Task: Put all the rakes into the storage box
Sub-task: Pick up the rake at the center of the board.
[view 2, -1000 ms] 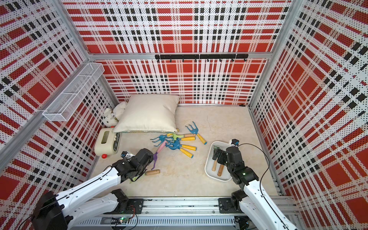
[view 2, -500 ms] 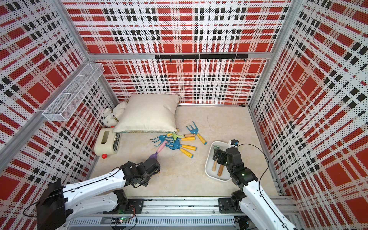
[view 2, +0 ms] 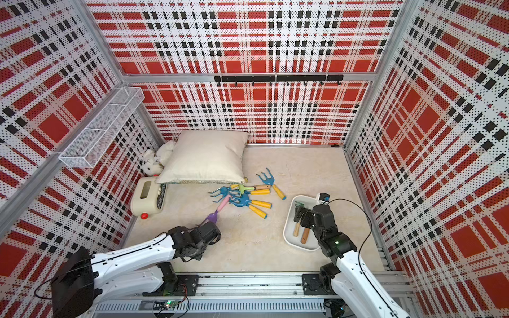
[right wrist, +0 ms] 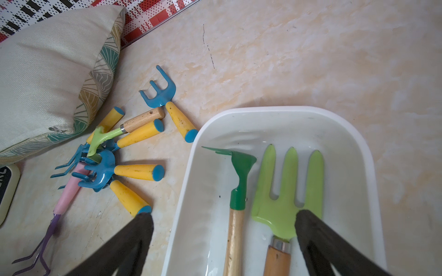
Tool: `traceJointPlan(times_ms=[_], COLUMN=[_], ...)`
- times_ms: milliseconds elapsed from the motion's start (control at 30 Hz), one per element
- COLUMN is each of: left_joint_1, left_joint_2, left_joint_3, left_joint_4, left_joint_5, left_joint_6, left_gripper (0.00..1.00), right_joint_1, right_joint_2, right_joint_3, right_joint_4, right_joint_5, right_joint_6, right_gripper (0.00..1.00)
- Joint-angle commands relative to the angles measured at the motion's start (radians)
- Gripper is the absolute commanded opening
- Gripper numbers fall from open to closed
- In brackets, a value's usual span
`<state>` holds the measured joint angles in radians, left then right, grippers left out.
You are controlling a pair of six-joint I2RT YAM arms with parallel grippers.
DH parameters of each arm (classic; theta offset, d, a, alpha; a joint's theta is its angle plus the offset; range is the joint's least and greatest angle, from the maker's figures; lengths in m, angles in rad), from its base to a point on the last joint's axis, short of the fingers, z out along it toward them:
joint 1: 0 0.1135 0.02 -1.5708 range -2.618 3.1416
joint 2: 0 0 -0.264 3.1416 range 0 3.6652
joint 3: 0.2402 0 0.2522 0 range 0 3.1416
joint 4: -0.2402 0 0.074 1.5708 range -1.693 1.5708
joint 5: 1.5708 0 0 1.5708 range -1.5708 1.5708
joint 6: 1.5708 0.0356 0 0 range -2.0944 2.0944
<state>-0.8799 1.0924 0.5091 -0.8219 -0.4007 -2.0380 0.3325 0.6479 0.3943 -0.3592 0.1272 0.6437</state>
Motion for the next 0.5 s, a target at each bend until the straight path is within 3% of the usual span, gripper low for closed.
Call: traceJointPlan(times_ms=[0, 67, 233, 467], left_joint_1=[0.053, 0.064, 0.06, 0.046], left_joint_2=[0.04, 0.088, 0.232, 0.374], left_joint_3=[-0.003, 0.02, 0.079, 0.148], left_joint_4=[-0.032, -0.062, -0.122, -0.126], left_joint_5=[-0.025, -0.04, -0.059, -0.072], left_joint_6=[0.079, 0.1, 0.116, 0.119], left_gripper=[0.66, 0.59, 0.59, 0.47], right_joint_1=[-0.006, -0.006, -0.006, -0.005], right_joint_2=[-0.019, -0.022, -0.03, -0.033], right_joint_3=[-0.01, -0.01, -0.009, -0.012], right_joint_4=[0.017, 0.014, 0.008, 0.01], right_joint_5=[-0.007, -0.004, -0.004, -0.014], right_joint_6=[-0.012, -0.012, -0.011, -0.012], right_gripper=[1.0, 1.0, 1.0, 1.0])
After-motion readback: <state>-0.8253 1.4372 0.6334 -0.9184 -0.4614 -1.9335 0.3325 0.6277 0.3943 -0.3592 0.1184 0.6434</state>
